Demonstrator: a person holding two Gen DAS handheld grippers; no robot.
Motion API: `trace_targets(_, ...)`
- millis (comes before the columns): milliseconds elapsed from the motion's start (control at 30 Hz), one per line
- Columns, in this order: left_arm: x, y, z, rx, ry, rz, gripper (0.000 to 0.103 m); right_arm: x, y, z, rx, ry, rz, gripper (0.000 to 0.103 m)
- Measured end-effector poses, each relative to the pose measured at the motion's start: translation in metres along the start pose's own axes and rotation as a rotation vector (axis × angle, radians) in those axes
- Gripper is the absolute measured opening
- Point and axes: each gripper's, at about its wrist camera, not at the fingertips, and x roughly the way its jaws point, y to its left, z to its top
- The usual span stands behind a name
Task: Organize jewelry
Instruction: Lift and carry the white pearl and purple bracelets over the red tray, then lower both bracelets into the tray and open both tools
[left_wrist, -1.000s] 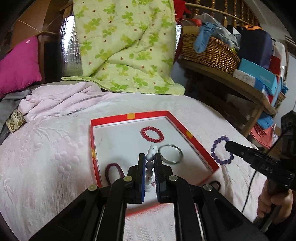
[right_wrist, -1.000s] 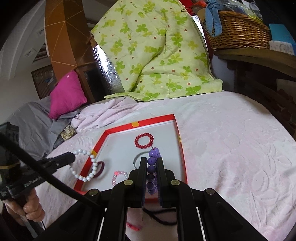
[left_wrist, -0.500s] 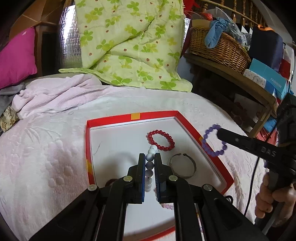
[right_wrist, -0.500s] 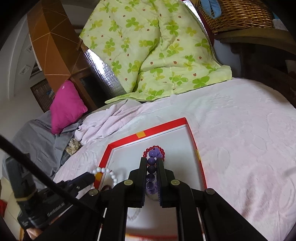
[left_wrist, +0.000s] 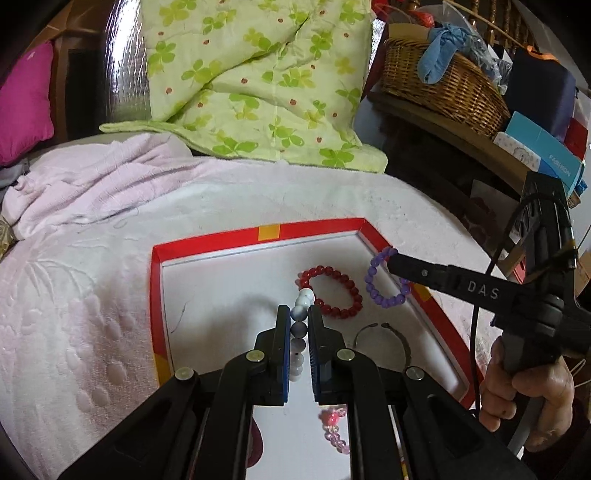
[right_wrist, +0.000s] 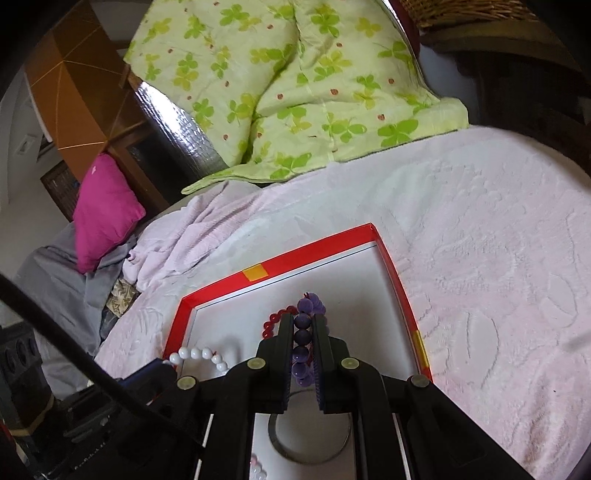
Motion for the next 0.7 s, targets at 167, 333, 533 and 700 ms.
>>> trace_targets(167, 0.008, -0.001, -0.002, 0.002, 0.026, 0.001, 0.009, 0.013, -0.008, 0.001, 0.042, 0.028, 0.007, 0.011)
trace_targets(333, 0.011, -0.003, -0.005, 0.007, 0.041, 0.019, 0.010, 0.015, -0.013, 0.002, 0.059, 0.038, -0.006, 0.011)
trace_targets(533, 0.015, -0.002, -0.008, 0.020, 0.067, 0.067, 0.010, 0.018, -0.014, -0.001, 0.063, 0.056, -0.024, 0.013)
trace_targets(700, 0.016, 0.000, -0.009, 0.020, 0.076, 0.100, 0.010, 0.019, -0.013, -0.002, 0.045, 0.061, -0.048, 0.013)
